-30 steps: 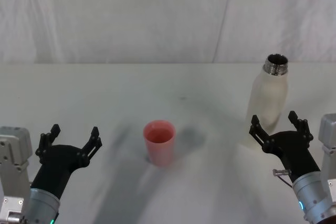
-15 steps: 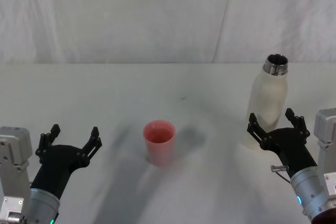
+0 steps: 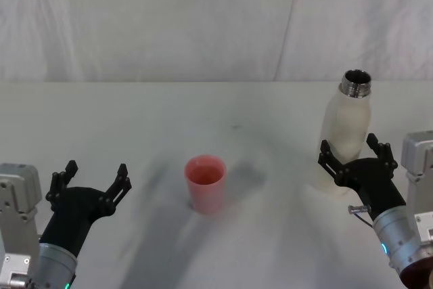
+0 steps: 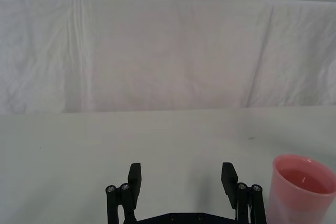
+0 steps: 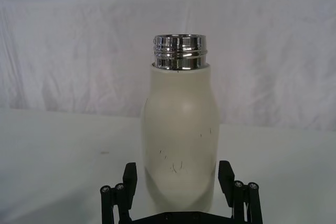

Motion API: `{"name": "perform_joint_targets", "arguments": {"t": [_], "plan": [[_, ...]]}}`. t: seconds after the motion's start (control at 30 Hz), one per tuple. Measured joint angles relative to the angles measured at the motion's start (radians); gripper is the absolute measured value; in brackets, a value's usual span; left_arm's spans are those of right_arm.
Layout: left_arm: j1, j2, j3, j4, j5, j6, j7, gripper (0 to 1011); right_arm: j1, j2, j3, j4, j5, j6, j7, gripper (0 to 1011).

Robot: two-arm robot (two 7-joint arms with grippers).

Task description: Grasp the thermos with one hand and pour water into the cup lid.

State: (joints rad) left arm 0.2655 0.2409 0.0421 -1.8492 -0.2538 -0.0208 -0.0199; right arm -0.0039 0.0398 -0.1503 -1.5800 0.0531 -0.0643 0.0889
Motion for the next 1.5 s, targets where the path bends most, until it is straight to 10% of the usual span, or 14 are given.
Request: {"name": "perform_joint_targets", "arguments": {"t": [1.5], "plan": [[0.000, 0.000, 0.000, 0.000, 0.000, 0.000, 0.000, 1001, 0.101, -0.003, -0.004, 0.101, -0.012, 0.012, 0.011, 1001]]}}
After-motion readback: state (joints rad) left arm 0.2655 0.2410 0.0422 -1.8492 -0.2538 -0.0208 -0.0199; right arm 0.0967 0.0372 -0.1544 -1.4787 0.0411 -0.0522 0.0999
